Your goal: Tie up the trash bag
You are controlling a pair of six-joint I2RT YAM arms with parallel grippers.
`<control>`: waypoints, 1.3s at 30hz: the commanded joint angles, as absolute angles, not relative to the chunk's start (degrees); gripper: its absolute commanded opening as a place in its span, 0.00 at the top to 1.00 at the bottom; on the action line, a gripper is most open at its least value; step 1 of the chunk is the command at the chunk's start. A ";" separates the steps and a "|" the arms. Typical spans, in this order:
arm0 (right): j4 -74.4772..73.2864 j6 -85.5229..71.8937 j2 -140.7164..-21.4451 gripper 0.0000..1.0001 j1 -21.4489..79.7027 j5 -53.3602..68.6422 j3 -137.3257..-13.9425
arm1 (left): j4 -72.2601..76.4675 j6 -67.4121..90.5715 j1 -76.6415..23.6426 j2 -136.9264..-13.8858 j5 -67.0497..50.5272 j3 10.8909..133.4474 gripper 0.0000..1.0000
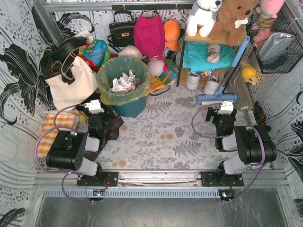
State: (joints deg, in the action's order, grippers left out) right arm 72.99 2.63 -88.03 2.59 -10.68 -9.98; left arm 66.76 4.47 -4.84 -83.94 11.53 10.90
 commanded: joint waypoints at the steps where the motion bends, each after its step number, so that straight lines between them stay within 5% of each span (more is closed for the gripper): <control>1: 75.67 2.75 -88.33 0.03 2.37 -10.30 -10.81 | 69.82 4.76 -4.84 -84.12 10.55 11.98 0.02; 29: 75.22 2.94 -87.43 0.03 2.37 -11.36 -10.85 | 68.39 4.85 -4.47 -83.01 11.15 12.44 0.02; 39: 49.09 3.82 -67.32 0.03 2.37 -10.57 -16.72 | 43.95 8.48 -6.46 -66.30 21.53 15.41 0.02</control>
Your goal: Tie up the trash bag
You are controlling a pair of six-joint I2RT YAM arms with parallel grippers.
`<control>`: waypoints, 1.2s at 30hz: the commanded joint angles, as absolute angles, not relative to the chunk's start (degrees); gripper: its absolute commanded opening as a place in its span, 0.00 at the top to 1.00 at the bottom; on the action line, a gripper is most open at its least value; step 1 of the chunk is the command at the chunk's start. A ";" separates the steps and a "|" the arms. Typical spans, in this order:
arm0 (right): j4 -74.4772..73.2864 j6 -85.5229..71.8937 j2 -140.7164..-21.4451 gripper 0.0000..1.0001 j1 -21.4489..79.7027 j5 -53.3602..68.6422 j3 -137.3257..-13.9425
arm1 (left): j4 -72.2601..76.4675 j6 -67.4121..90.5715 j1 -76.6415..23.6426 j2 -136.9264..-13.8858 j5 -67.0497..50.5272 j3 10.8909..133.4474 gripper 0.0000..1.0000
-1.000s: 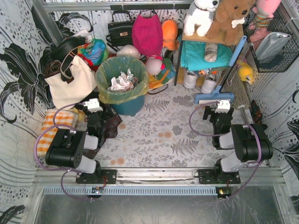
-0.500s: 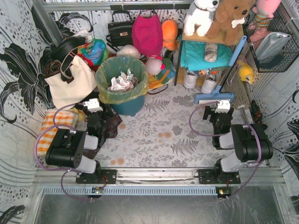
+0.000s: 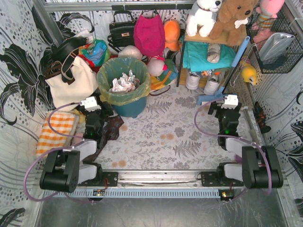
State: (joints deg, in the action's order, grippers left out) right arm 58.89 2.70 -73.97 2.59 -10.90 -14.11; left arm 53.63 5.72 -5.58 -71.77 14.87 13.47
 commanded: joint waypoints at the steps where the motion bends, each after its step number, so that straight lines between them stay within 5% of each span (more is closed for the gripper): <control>1: 47.12 3.44 -64.73 0.03 2.37 -10.32 -17.08 | 41.10 9.08 -6.76 -64.14 22.10 15.49 0.02; 10: 31.71 1.83 -52.74 0.03 2.37 -2.54 -22.49 | 17.22 8.96 -15.81 -48.18 21.80 18.35 0.02; 17: 22.85 0.57 -47.53 0.03 2.37 6.87 -28.13 | 2.81 16.55 -17.86 -39.23 7.72 20.80 0.02; 27: 11.54 -8.70 -47.32 0.03 2.37 14.67 -38.27 | -19.18 23.17 -18.19 -27.66 8.42 32.12 0.02; 36: 1.17 -19.15 -52.46 0.03 2.50 19.84 -50.77 | -33.86 33.78 -18.19 -29.13 23.17 50.65 0.02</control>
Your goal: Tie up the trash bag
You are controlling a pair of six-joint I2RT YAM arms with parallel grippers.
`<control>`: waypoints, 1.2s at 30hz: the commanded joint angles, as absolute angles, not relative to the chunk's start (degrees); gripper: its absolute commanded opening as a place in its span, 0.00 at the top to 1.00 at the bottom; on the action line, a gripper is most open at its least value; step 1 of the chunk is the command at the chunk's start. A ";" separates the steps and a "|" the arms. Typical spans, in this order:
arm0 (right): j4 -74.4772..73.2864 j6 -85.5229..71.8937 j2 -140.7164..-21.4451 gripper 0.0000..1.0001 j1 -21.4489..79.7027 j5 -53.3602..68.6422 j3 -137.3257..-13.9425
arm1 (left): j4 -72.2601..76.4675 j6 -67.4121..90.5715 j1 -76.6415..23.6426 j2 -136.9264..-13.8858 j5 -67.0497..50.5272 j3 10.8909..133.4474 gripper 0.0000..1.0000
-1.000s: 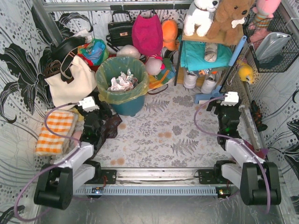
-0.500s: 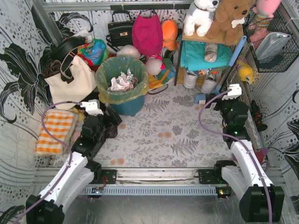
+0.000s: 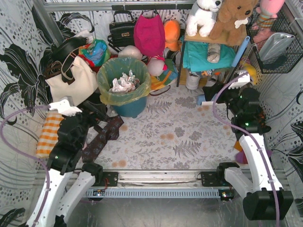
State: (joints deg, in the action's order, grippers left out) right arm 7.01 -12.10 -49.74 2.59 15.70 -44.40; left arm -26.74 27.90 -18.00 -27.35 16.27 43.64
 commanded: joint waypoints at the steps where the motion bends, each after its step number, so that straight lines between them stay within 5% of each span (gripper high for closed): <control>1: 0.00 -20.52 -53.59 0.03 2.70 20.68 -52.54 | -34.90 34.50 -18.19 -30.11 23.57 52.70 0.02; 12: -12.00 -25.16 -70.32 0.01 19.86 12.76 -74.46 | -38.78 33.58 -18.19 -40.22 22.37 67.15 0.02; 30: -29.19 -28.89 -101.66 0.17 34.17 -0.16 -110.62 | -42.73 35.75 -18.19 -46.65 25.59 75.42 0.02; 36: -41.42 -25.78 -112.99 0.32 38.18 -8.19 -129.31 | -45.07 36.86 -18.18 -48.35 26.53 76.79 0.02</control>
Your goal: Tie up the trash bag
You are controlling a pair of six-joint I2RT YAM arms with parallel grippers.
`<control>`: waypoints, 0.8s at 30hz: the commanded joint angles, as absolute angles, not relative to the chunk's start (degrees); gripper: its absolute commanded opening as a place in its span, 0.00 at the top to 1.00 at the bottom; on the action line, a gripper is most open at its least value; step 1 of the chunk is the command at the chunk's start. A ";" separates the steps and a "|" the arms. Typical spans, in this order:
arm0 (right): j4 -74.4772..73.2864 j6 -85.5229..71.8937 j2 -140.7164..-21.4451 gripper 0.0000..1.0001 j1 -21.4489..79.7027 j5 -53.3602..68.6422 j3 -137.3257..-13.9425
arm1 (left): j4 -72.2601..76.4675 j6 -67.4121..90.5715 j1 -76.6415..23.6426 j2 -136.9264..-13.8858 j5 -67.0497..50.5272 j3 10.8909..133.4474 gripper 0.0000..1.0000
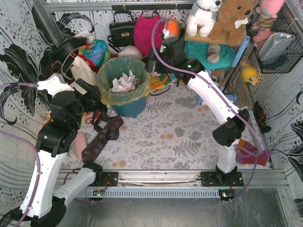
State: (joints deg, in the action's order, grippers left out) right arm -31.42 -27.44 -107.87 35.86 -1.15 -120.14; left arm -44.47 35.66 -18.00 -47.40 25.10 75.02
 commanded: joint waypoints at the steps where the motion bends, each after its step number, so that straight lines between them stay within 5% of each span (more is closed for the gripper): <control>1: -43.31 -25.14 -115.06 0.34 38.91 -9.41 -132.70 | -45.56 36.95 -18.17 -48.84 26.61 76.96 0.02; 7: -49.68 -23.84 -124.93 0.46 40.64 -12.08 -147.06 | -47.57 37.15 -18.19 -50.98 26.29 76.71 0.02; 24: -46.02 -23.51 -128.14 0.67 41.83 -15.06 -143.78 | -51.65 41.48 -18.15 -54.69 28.03 76.57 0.02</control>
State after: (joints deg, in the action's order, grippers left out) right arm -46.70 -24.36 -125.80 41.36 -13.58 -144.03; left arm -51.22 39.51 -18.00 -54.59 26.09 76.07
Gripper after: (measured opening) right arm 0.343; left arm 0.979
